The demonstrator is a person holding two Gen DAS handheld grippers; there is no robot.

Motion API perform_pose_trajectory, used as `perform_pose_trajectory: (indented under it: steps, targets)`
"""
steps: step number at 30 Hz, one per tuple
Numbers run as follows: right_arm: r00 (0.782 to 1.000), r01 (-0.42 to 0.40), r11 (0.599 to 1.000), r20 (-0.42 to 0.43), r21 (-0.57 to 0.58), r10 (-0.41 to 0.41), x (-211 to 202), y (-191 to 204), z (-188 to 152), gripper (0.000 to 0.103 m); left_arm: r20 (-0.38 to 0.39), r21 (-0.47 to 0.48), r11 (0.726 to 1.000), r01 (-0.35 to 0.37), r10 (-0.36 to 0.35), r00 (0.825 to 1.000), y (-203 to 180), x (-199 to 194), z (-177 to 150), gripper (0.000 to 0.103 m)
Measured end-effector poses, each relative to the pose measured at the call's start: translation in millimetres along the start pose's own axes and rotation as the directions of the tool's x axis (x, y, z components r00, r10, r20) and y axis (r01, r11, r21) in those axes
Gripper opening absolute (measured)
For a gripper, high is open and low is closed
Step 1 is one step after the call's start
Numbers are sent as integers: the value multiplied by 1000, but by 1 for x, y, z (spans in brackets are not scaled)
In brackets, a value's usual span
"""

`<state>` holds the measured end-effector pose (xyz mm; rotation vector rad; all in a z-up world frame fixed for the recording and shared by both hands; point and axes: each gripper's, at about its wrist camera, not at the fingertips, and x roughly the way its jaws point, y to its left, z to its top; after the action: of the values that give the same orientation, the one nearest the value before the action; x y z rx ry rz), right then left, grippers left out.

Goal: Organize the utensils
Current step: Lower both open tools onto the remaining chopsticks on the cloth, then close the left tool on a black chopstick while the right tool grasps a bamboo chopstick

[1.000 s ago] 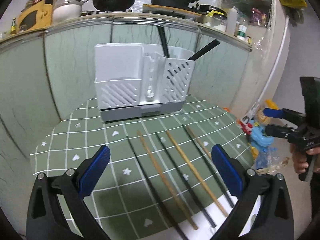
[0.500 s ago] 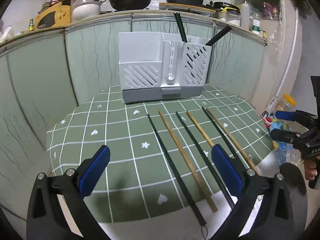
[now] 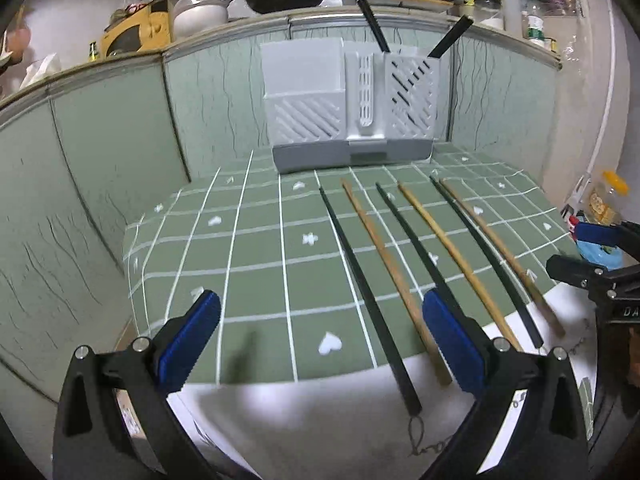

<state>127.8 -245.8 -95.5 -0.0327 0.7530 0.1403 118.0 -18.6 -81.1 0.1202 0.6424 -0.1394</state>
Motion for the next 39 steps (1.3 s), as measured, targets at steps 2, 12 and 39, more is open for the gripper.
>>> perform_pose_trajectory:
  steps: [2, 12, 39]
  targets:
    - [1000, 2, 1000, -11, 11, -1, 2, 1, -5, 71, -11, -6, 1000, -3, 3, 1000, -2, 2, -6, 90]
    - [999, -15, 999, -34, 42, 17, 6, 8, -23, 48, -60, -8, 1000, -10, 9, 998, -16, 10, -23, 67]
    - [999, 49, 996, -3, 81, -49, 10, 26, -34, 6, -54, -40, 999, -38, 35, 998, -29, 14, -27, 7]
